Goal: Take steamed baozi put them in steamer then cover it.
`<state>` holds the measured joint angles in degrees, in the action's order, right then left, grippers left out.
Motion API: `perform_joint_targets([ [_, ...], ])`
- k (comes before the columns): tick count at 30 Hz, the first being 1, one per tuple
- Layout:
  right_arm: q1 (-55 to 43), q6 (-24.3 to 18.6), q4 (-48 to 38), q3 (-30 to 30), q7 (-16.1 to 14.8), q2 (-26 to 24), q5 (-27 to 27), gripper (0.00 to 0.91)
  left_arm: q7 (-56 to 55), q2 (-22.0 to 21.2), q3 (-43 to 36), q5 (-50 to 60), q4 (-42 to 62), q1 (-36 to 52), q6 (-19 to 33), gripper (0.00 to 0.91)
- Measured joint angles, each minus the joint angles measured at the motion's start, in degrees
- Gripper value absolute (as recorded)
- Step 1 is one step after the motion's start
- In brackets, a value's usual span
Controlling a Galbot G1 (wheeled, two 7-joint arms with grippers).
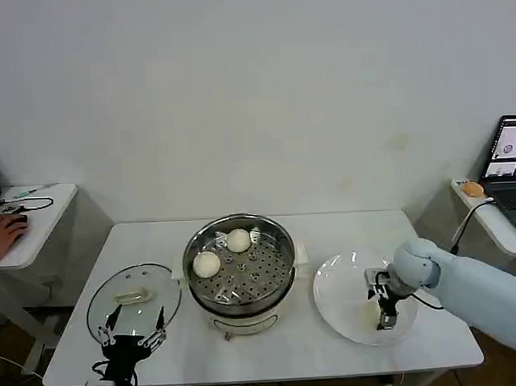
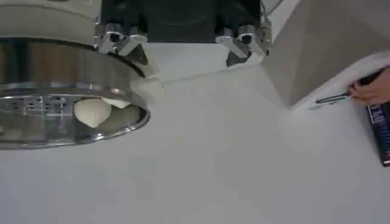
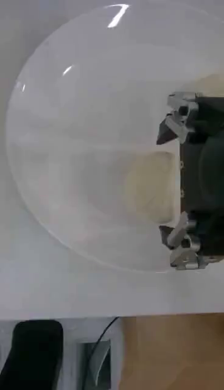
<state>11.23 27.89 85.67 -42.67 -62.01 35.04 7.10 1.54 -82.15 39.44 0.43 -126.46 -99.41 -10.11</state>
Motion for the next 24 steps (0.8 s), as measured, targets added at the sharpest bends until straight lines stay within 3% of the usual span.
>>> perform_joint_targets([
  [16, -1.9, 0.4, 2.1, 1.0, -0.3, -1.8, -1.7, 0.605, 0.1, 0.1, 0.2, -0.2, -0.2, 0.5, -0.1, 0.907],
  [24, -13.0, 0.6, 4.1, -1.7, -1.4, -0.9, -7.0, 0.605, -0.2, -0.5, 0.1, -0.3, -0.2, 0.4, 0.0, 0.907],
])
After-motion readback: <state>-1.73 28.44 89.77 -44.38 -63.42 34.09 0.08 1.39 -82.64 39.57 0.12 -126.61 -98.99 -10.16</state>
